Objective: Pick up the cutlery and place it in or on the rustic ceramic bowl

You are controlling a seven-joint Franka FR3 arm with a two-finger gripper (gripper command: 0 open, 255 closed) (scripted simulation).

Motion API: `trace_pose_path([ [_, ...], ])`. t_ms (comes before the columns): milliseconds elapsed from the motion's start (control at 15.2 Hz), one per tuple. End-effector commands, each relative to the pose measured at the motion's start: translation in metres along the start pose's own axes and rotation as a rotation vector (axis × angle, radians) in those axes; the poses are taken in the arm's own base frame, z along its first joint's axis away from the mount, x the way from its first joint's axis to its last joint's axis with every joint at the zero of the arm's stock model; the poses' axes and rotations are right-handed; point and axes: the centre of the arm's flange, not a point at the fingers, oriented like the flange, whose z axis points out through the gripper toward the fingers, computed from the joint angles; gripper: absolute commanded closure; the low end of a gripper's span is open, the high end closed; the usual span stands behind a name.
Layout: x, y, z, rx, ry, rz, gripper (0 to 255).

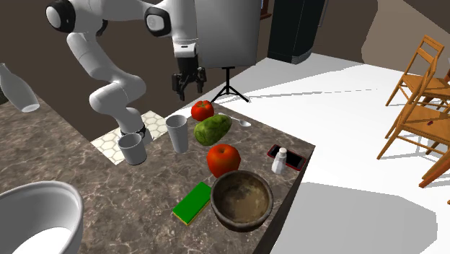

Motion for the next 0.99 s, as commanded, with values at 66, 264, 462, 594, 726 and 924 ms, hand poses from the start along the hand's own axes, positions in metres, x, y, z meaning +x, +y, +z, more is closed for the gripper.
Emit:
trace_pose_path([
  [66, 0.002, -0.033, 0.023, -0.005, 0.007, -0.007, 0],
  [264, 0.004, -0.068, 0.042, -0.01, 0.012, -0.015, 0],
  [462, 0.006, -0.103, 0.062, -0.016, 0.018, -0.024, 0],
  [594, 0.007, -0.127, 0.075, -0.019, 0.022, -0.029, 0],
  [726, 0.008, -0.15, 0.089, -0.023, 0.025, -0.035, 0],
  [924, 0.01, -0.185, 0.109, -0.029, 0.031, -0.043, 0],
])
